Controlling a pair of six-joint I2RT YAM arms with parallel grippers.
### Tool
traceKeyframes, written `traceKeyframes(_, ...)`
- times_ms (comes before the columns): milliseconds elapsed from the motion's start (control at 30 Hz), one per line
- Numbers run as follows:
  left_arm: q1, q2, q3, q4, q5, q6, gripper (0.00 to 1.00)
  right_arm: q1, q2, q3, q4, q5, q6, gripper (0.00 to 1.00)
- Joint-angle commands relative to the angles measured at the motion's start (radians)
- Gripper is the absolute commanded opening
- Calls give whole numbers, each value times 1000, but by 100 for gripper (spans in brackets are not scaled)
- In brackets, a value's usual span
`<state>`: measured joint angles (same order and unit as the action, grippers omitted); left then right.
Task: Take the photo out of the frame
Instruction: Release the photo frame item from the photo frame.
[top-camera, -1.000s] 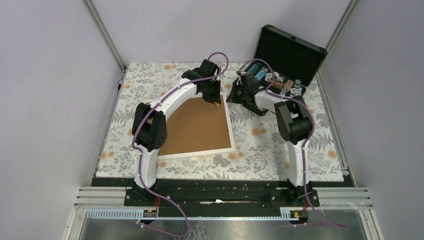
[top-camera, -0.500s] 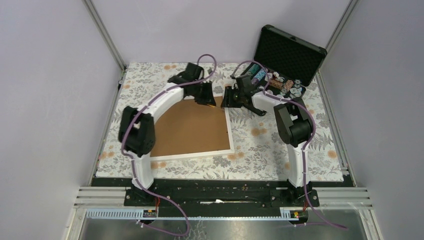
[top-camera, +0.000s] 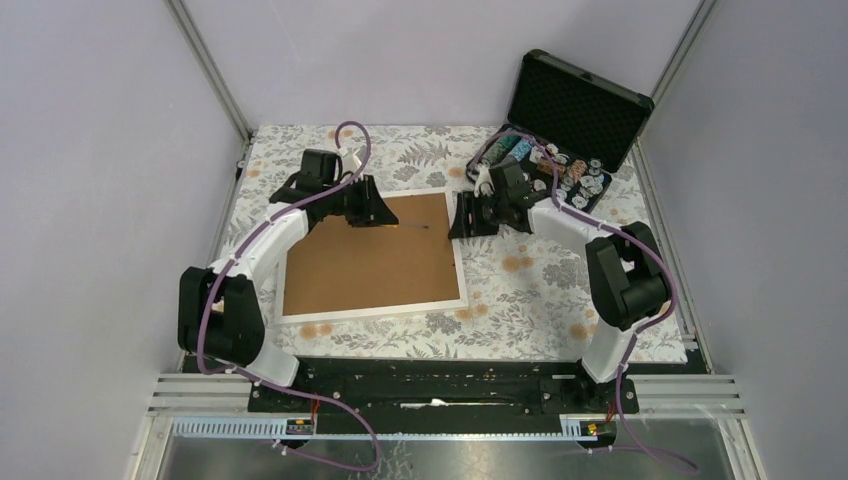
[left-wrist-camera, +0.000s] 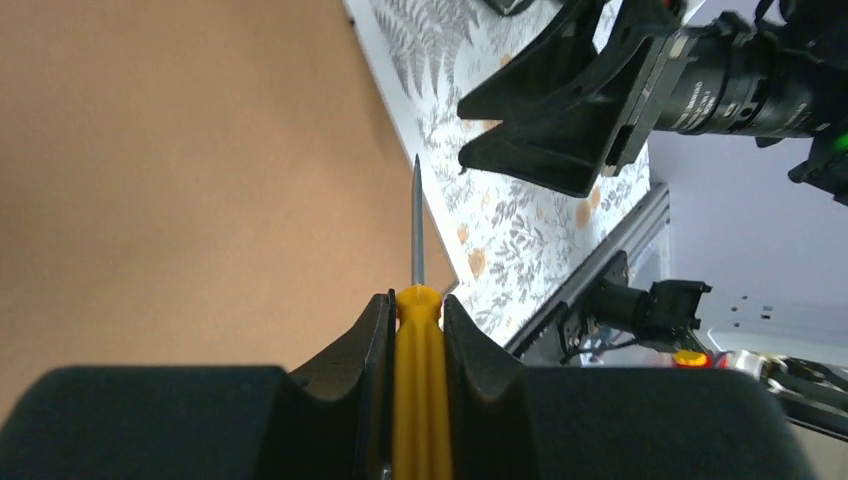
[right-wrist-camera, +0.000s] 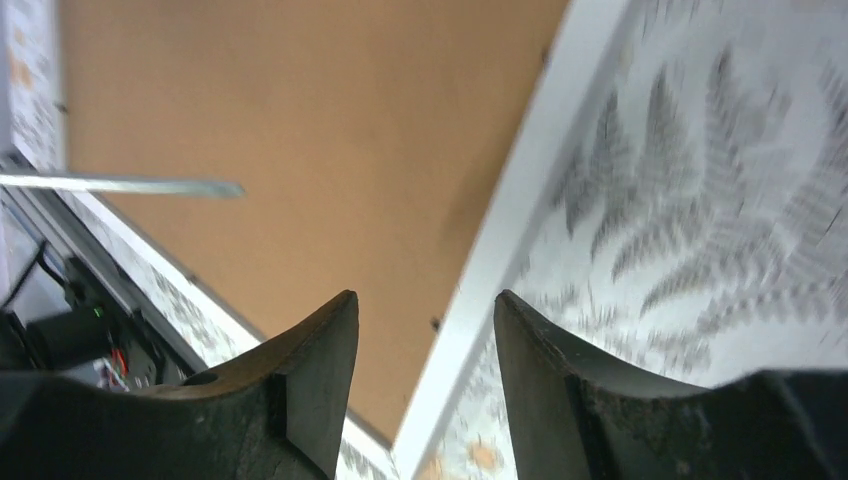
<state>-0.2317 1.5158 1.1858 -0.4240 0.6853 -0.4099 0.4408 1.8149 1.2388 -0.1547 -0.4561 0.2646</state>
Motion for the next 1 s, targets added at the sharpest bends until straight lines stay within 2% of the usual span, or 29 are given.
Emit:
traceKeyframes(0, 45, -35, -51, 103, 105, -40, 0, 17, -68, -148, -57, -50, -38, 59)
traceKeyframes(267, 69, -19, -67, 105, 101, -43, 0, 70, -73, -240, -30, -77, -34, 56)
traceKeyframes(467, 96, -6, -92, 116, 99, -54, 0, 117, -31, -284, 41, -89, 54, 52)
traceKeyframes(567, 117, 15, -101, 118, 120, -60, 0, 128, 9, -269, 55, -87, 105, 48)
traceKeyframes(700, 121, 20, -125, 122, 128, -42, 0, 133, 78, -221, 61, -72, 187, 38)
traceKeyframes(967, 121, 45, -157, 79, 125, 70, 0, 143, 204, -122, 80, -101, 256, 34)
